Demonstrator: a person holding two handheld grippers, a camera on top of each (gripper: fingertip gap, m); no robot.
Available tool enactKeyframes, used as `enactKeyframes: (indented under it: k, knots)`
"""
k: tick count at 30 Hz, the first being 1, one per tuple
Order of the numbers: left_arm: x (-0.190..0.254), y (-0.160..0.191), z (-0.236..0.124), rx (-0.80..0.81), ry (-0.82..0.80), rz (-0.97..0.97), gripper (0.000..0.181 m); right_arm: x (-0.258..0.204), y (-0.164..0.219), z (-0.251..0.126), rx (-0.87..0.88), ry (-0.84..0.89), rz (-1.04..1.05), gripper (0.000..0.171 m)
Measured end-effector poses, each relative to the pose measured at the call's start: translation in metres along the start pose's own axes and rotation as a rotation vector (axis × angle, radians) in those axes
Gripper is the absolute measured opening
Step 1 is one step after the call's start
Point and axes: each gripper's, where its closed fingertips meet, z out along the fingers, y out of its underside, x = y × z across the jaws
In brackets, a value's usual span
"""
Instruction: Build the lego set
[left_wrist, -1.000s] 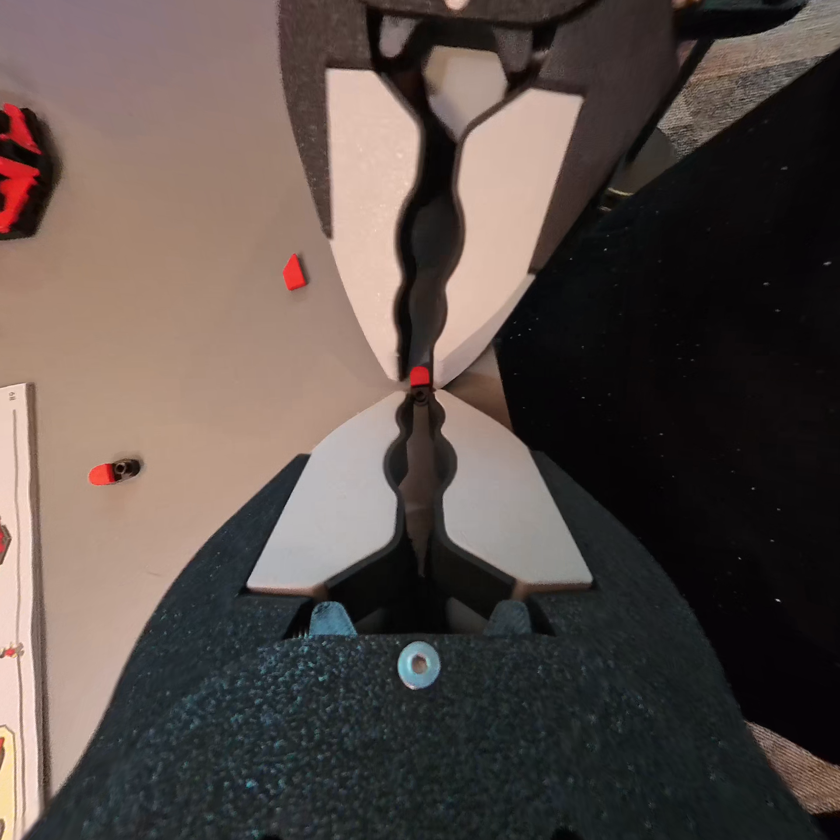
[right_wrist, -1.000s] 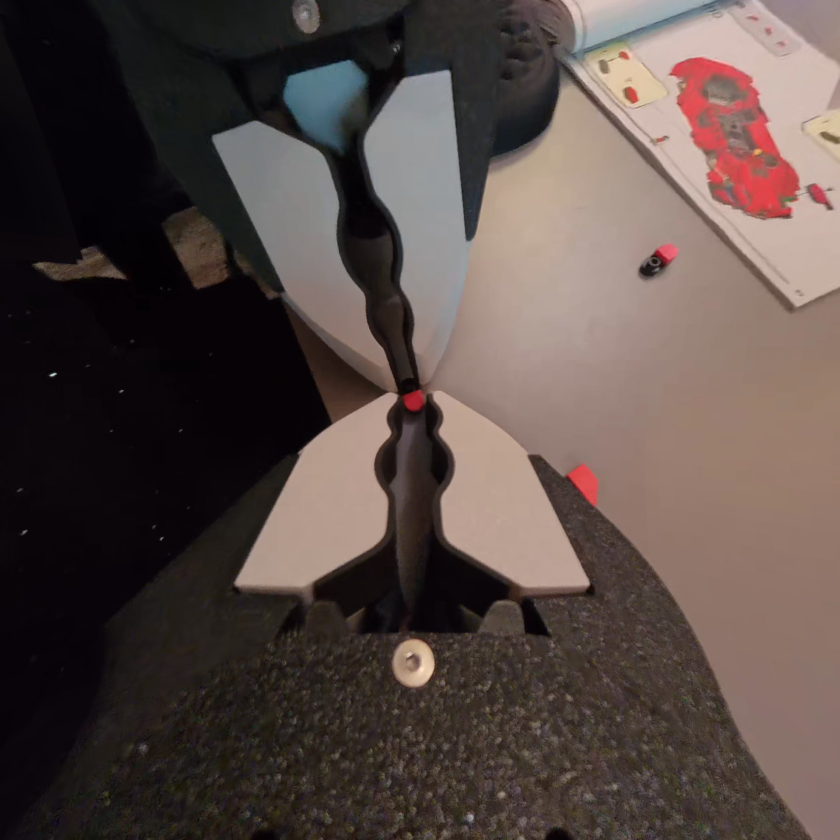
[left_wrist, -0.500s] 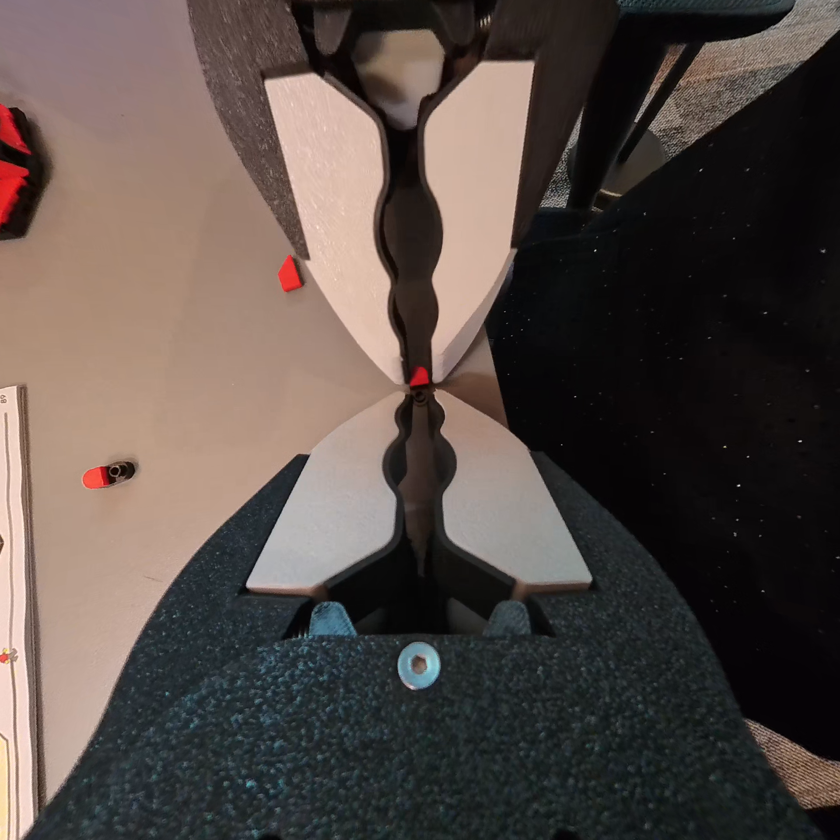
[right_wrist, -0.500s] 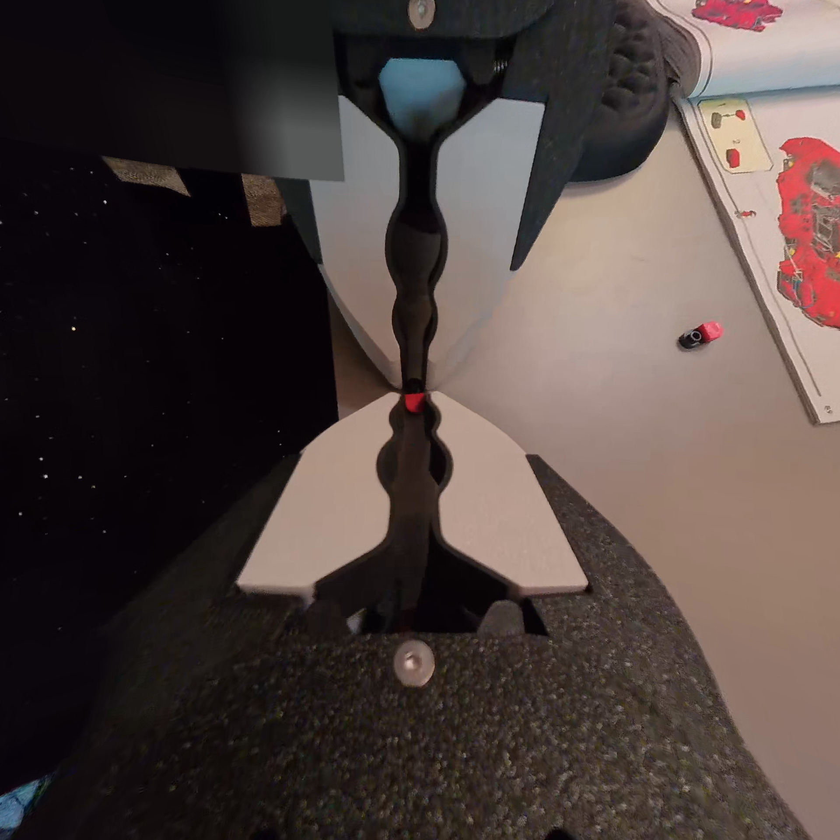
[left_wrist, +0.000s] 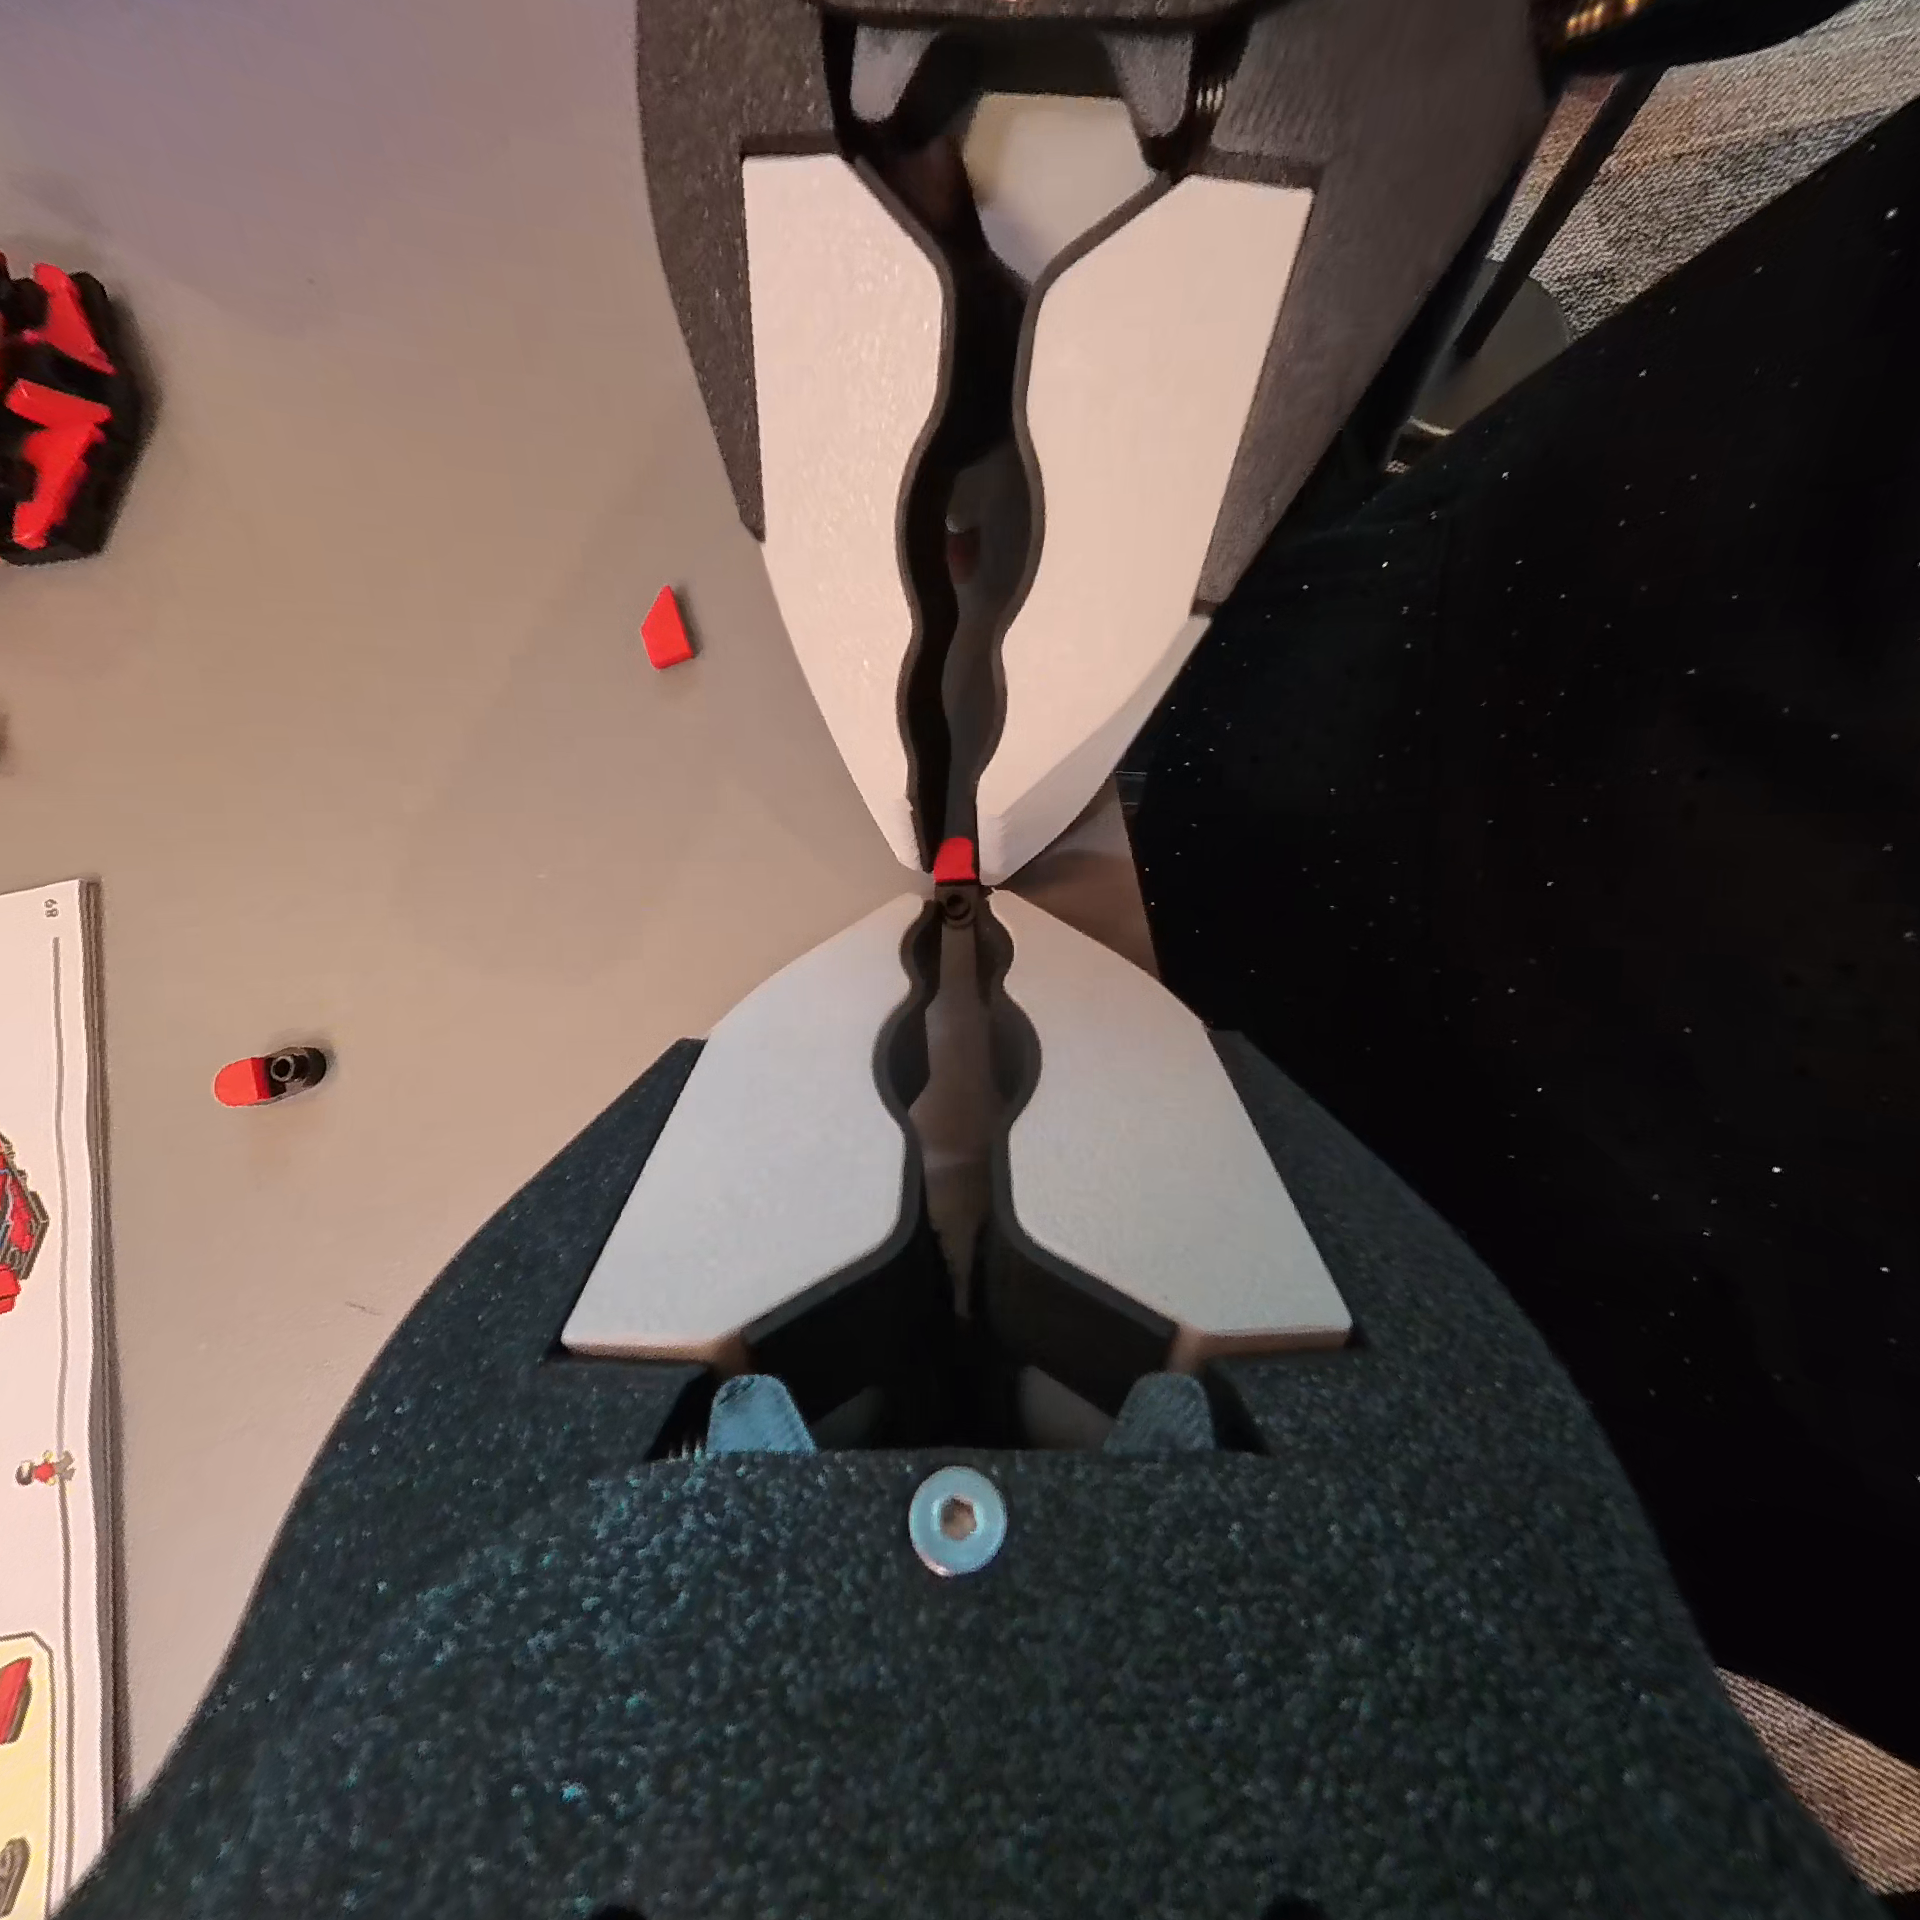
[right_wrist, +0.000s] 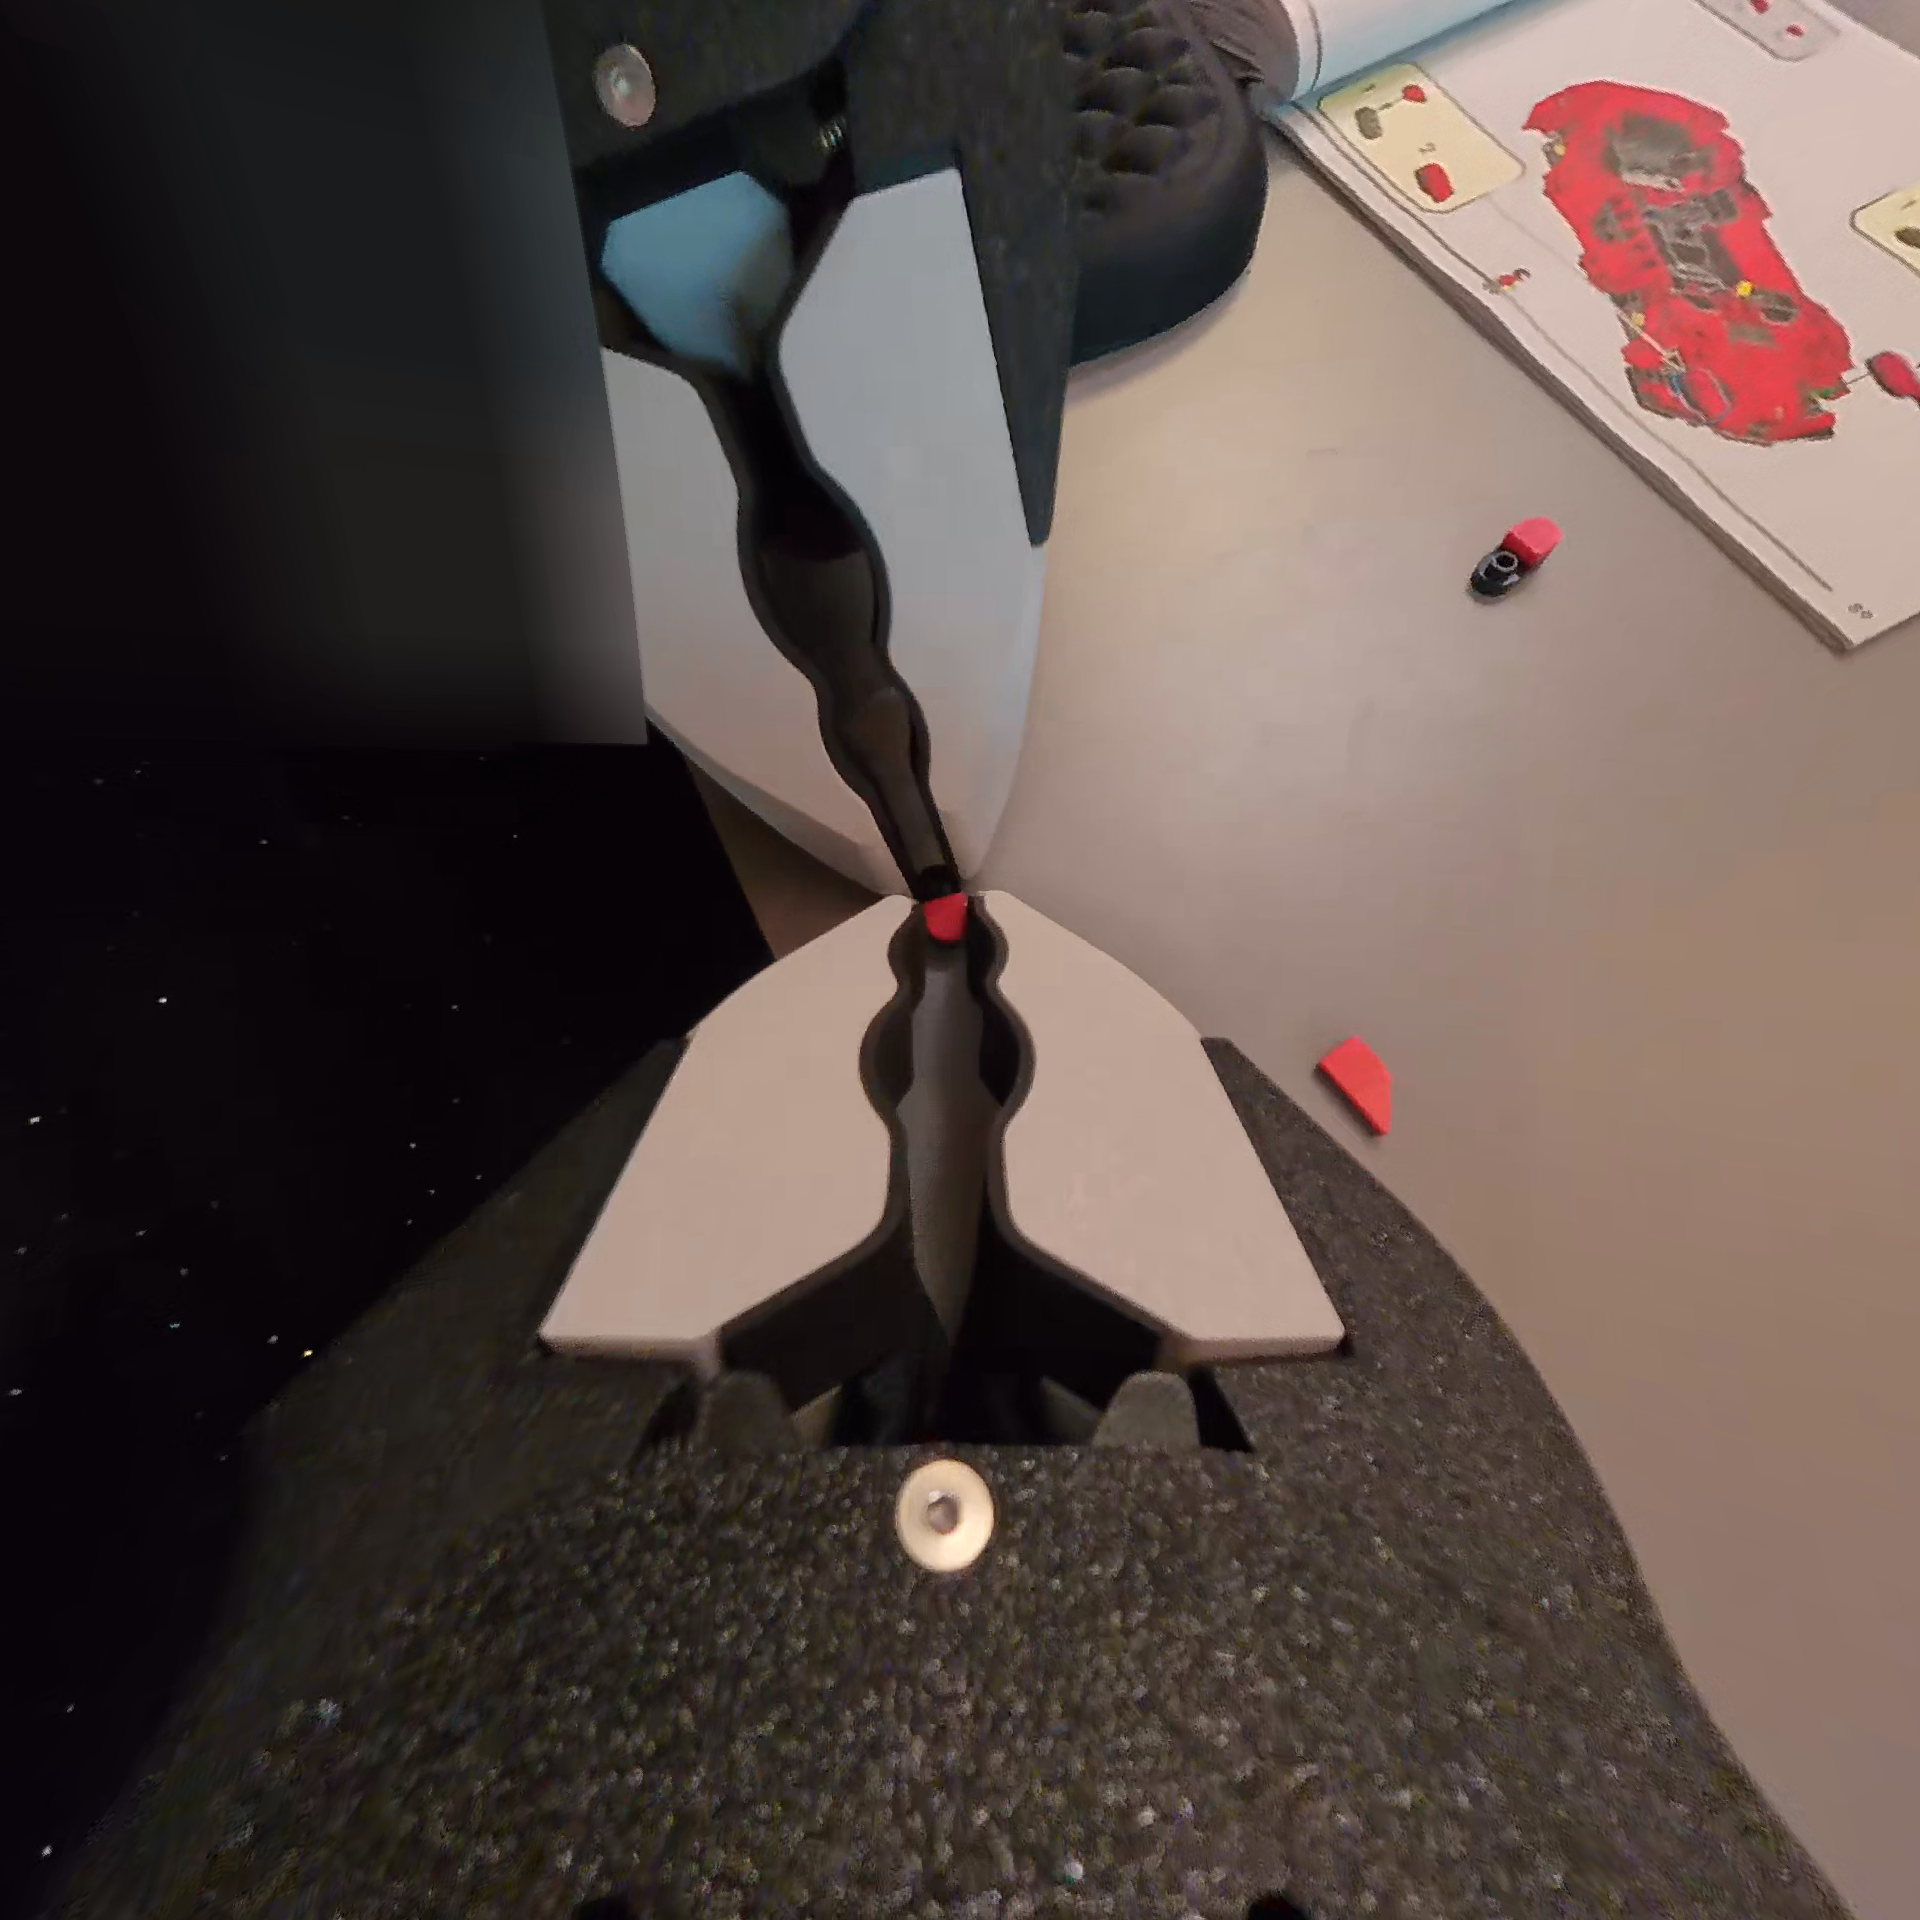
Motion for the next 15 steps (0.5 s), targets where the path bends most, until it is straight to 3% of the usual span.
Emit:
enactKeyframes:
  k: [13, 15]
  knots:
    - [0.0011, -0.0002, -0.0001, -0.002, 0.010, -0.012, 0.006, -0.0010, 0.0000, 0.0002, 0.005, 0.037, -0.019, 0.008]
    - [0.0017, -0.0004, 0.0001, -0.001, 0.017, -0.014, 0.006, 0.0021, 0.0022, -0.0016, -0.012, 0.036, -0.062, 0.021]
